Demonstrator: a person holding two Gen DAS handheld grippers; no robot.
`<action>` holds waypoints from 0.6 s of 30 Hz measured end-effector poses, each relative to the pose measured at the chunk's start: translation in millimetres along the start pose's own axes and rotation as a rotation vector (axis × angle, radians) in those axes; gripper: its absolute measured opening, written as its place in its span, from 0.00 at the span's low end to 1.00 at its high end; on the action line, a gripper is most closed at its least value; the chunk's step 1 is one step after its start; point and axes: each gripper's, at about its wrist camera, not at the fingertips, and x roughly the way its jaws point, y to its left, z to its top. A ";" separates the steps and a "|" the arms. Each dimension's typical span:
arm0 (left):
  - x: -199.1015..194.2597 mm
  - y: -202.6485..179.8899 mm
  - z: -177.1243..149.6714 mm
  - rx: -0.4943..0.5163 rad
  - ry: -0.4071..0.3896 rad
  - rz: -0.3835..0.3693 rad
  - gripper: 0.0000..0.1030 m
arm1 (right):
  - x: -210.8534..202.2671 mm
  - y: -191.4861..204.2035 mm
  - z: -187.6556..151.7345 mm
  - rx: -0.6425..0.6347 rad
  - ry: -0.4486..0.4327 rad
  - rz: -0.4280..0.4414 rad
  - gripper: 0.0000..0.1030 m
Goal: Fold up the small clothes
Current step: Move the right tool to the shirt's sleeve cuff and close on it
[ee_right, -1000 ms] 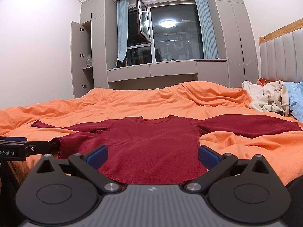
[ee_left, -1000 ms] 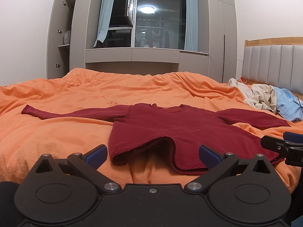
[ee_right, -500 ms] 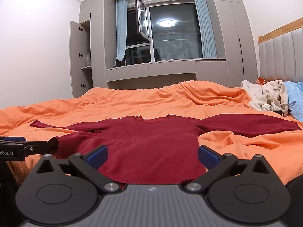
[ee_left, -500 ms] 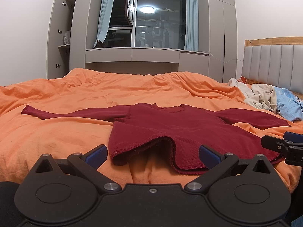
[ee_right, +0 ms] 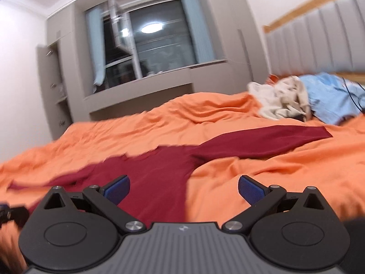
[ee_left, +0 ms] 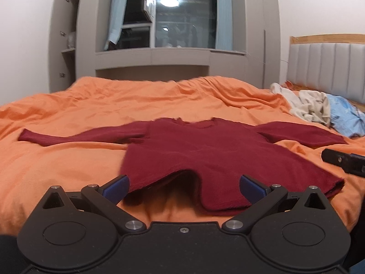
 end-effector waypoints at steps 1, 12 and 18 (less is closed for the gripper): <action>7.9 0.0 1.5 -0.008 0.010 -0.017 0.99 | 6.7 -13.1 11.4 0.044 -0.005 -0.018 1.00; 88.4 -3.9 86.3 0.036 0.012 -0.086 1.00 | 96.1 -137.4 85.4 0.368 -0.002 -0.204 1.00; 152.9 -2.9 107.6 0.032 0.067 -0.095 1.00 | 151.1 -179.2 99.8 0.435 0.023 -0.334 1.00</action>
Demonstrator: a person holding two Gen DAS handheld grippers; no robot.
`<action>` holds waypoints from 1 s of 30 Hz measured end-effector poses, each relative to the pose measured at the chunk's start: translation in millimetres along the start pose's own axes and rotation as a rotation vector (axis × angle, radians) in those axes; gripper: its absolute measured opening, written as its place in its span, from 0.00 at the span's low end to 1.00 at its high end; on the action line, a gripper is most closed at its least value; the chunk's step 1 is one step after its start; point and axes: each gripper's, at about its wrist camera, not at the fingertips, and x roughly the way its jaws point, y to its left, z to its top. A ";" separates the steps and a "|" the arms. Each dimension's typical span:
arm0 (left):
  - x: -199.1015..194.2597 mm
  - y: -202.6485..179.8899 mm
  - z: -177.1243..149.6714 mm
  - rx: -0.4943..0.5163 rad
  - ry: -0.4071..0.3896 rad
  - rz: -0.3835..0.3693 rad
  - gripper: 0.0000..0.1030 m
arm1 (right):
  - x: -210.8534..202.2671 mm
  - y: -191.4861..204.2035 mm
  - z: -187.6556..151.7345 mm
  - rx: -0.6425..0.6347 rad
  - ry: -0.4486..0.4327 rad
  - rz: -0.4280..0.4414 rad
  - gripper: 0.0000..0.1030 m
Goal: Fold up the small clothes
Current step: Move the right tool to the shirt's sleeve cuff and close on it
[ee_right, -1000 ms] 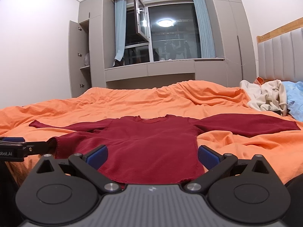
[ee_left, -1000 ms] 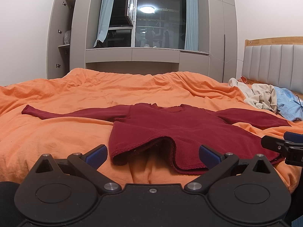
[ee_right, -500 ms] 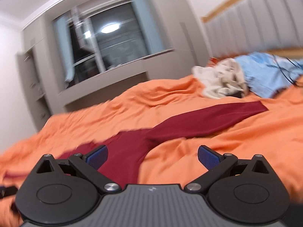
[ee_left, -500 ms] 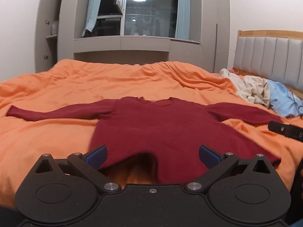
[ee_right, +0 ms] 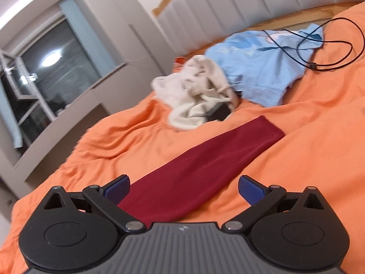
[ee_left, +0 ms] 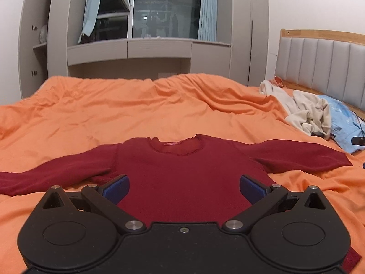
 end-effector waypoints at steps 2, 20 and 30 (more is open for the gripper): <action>22.3 4.1 3.6 -0.019 0.031 -0.005 1.00 | 19.0 -3.8 5.9 0.014 0.005 -0.032 1.00; 96.1 39.6 -37.3 -0.235 0.302 -0.050 0.99 | 114.4 -76.1 9.2 0.242 -0.061 -0.111 1.00; 93.7 28.2 -42.2 -0.159 0.319 -0.043 1.00 | 115.7 -81.7 4.6 0.260 -0.057 -0.241 0.69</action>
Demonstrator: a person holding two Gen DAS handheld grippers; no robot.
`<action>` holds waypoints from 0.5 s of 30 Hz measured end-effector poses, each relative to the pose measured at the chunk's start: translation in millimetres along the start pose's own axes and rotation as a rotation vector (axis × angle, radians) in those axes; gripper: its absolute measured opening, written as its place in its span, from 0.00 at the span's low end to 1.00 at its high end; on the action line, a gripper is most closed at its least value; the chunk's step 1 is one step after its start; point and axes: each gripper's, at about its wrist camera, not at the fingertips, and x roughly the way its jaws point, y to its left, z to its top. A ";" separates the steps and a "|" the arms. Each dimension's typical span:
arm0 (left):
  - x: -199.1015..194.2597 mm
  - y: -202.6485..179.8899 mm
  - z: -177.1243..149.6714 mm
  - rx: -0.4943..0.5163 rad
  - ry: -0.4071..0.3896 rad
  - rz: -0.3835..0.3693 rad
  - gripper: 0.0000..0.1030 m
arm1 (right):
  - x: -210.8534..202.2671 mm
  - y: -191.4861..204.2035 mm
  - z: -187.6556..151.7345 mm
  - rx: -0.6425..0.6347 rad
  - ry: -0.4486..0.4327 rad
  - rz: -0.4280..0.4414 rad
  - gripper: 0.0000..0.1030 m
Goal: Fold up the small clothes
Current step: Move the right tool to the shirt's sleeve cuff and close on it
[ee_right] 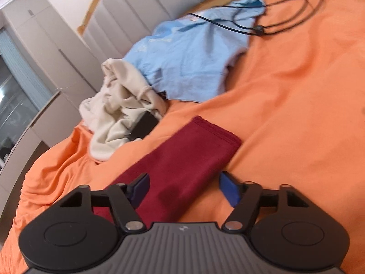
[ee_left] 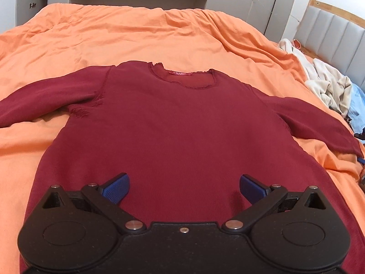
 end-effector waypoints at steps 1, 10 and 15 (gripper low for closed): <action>0.1 -0.2 0.0 0.002 0.001 0.001 1.00 | -1.4 -0.8 -0.4 0.010 0.006 -0.003 0.69; 3.1 -5.9 -2.9 0.029 0.011 0.016 1.00 | 4.3 5.2 -1.5 -0.058 0.010 -0.056 0.34; 3.4 -8.2 -2.9 0.041 0.008 0.010 1.00 | 8.3 -3.1 4.1 -0.020 0.011 -0.020 0.09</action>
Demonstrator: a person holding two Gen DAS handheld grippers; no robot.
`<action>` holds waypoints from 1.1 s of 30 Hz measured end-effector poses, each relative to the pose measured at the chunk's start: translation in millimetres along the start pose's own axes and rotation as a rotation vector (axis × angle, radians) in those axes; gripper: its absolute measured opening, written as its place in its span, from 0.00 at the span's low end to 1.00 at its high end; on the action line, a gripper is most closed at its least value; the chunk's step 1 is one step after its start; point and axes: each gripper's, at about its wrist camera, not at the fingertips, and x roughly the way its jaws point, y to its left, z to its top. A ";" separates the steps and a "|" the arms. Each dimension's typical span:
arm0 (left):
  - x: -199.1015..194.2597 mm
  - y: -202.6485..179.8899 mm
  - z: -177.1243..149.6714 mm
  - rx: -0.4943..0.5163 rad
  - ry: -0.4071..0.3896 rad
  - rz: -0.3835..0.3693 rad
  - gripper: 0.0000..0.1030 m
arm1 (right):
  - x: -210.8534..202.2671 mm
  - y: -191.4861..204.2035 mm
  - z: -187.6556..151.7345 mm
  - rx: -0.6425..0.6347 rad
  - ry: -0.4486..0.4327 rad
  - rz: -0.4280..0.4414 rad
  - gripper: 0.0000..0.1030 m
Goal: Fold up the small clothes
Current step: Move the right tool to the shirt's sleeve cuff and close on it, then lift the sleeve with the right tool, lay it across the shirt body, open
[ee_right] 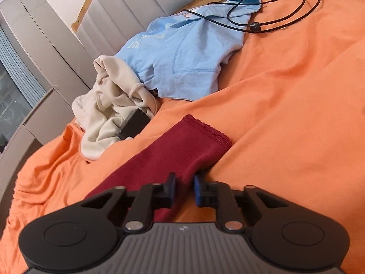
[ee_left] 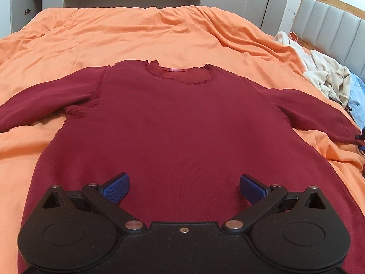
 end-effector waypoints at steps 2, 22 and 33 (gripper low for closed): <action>-0.3 1.0 -0.4 -0.006 -0.002 -0.004 1.00 | -0.8 2.2 1.4 -0.017 -0.007 0.008 0.06; -16.1 31.3 13.8 -0.196 -0.086 0.021 0.99 | -87.1 189.4 -44.6 -0.621 -0.246 0.394 0.05; -35.7 57.5 34.7 -0.292 -0.209 0.066 0.99 | -131.8 306.5 -147.7 -0.859 -0.051 0.723 0.05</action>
